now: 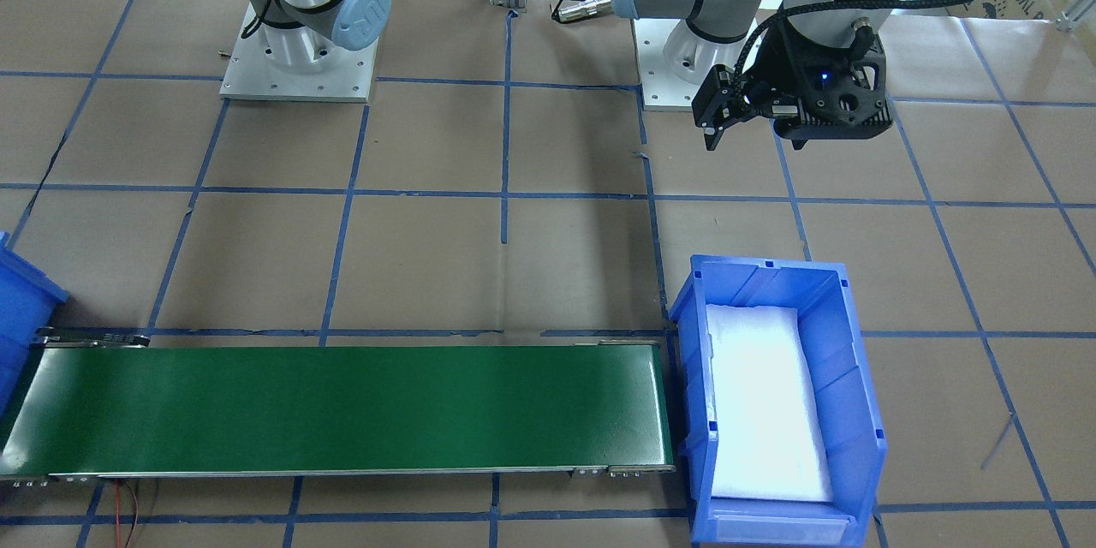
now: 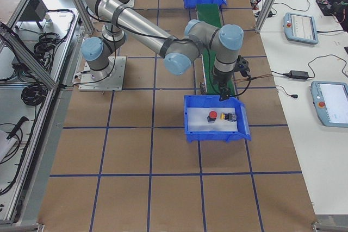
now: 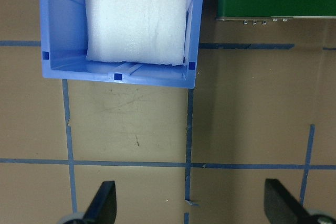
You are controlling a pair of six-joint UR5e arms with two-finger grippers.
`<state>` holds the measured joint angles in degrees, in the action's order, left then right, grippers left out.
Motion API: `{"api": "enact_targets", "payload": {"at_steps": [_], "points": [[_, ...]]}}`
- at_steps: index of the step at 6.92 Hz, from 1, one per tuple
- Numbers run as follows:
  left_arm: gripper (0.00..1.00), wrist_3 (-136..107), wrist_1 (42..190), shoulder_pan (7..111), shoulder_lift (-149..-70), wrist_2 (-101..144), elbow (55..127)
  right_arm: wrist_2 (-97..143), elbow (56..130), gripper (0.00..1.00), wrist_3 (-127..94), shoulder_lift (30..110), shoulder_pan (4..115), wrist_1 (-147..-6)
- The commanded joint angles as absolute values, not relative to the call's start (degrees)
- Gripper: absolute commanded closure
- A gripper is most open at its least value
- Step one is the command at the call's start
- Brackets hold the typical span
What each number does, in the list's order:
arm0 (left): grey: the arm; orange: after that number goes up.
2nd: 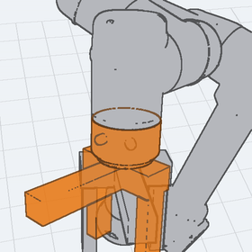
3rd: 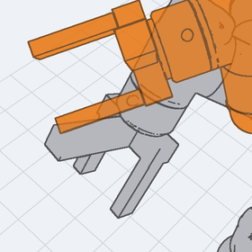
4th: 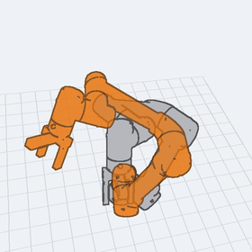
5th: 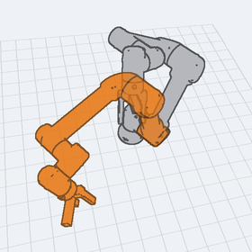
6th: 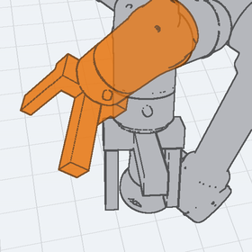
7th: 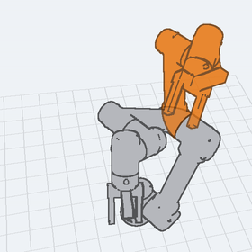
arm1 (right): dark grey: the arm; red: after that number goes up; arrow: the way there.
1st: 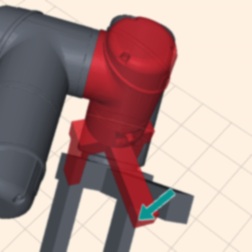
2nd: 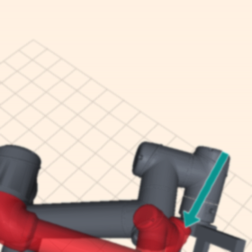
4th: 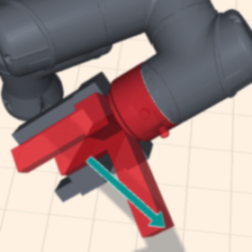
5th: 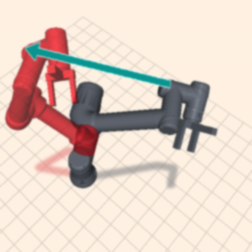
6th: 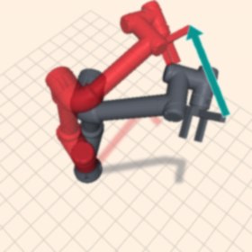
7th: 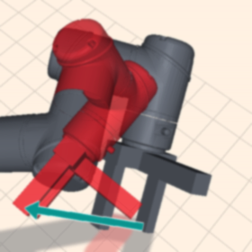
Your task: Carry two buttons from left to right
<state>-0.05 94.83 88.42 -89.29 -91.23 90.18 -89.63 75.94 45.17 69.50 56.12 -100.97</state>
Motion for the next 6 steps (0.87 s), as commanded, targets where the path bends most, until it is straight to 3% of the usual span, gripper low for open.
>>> {"api": "enact_targets", "payload": {"at_steps": [1,4,6], "points": [[0.00,-0.09,94.83,88.42,-89.30,-91.23,90.18,-89.28,76.11,0.01,36.87,77.30,63.85,-94.25],[0.00,0.09,94.75,88.42,-89.30,-91.23,90.18,-90.96,77.16,0.01,17.12,82.69,72.56,-86.84],[0.00,0.09,94.83,88.42,-89.30,-91.23,90.18,-92.02,77.52,0.00,4.56,83.15,84.49,-87.10]]}}
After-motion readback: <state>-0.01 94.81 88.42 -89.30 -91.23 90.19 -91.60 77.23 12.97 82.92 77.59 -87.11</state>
